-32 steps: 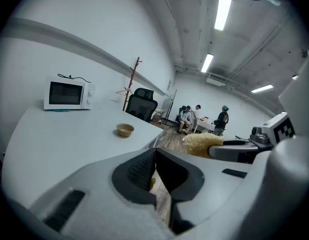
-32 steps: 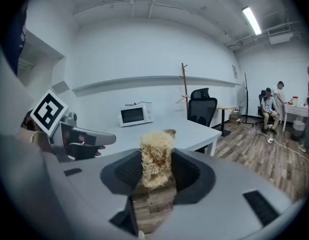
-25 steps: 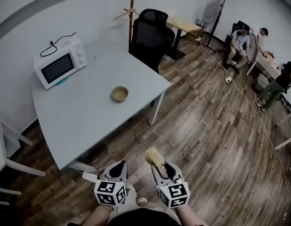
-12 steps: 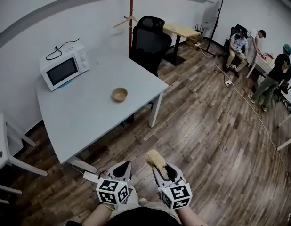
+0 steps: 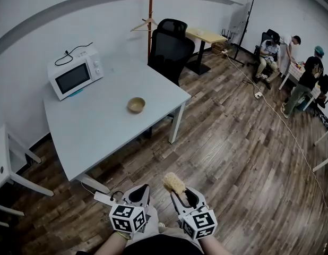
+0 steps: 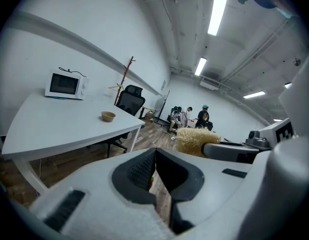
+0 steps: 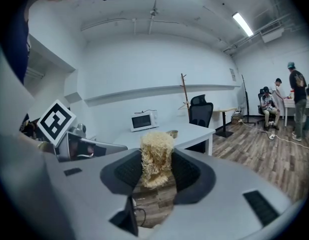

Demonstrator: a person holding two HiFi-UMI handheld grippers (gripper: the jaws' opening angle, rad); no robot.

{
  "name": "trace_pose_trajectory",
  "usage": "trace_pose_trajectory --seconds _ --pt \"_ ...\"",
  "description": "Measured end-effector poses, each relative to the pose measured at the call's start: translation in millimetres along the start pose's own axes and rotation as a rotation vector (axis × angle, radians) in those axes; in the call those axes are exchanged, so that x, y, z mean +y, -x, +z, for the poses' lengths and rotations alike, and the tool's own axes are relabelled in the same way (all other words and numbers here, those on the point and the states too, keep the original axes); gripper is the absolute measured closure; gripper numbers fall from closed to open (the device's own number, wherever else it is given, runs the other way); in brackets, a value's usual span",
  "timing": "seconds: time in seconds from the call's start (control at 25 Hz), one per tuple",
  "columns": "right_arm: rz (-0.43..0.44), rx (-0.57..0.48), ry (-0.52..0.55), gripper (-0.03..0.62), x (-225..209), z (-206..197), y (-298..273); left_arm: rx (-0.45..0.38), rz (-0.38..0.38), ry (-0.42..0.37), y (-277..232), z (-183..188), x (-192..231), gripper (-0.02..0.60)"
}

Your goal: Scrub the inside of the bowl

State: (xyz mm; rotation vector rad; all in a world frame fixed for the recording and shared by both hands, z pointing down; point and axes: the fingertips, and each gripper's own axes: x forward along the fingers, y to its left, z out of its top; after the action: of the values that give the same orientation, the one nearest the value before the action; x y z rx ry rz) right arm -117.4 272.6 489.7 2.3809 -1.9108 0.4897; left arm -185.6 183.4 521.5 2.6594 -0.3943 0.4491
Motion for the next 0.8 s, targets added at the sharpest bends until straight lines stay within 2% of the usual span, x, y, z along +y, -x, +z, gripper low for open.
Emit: trace_pose_trajectory --seconds 0.44,0.8 --pt "-0.003 0.025 0.01 0.427 -10 3 -26 0.003 0.009 0.029 -21 8 20 0.562" --pt "-0.026 0.022 0.02 0.427 -43 23 -74 -0.021 0.006 0.017 -72 46 50 0.561"
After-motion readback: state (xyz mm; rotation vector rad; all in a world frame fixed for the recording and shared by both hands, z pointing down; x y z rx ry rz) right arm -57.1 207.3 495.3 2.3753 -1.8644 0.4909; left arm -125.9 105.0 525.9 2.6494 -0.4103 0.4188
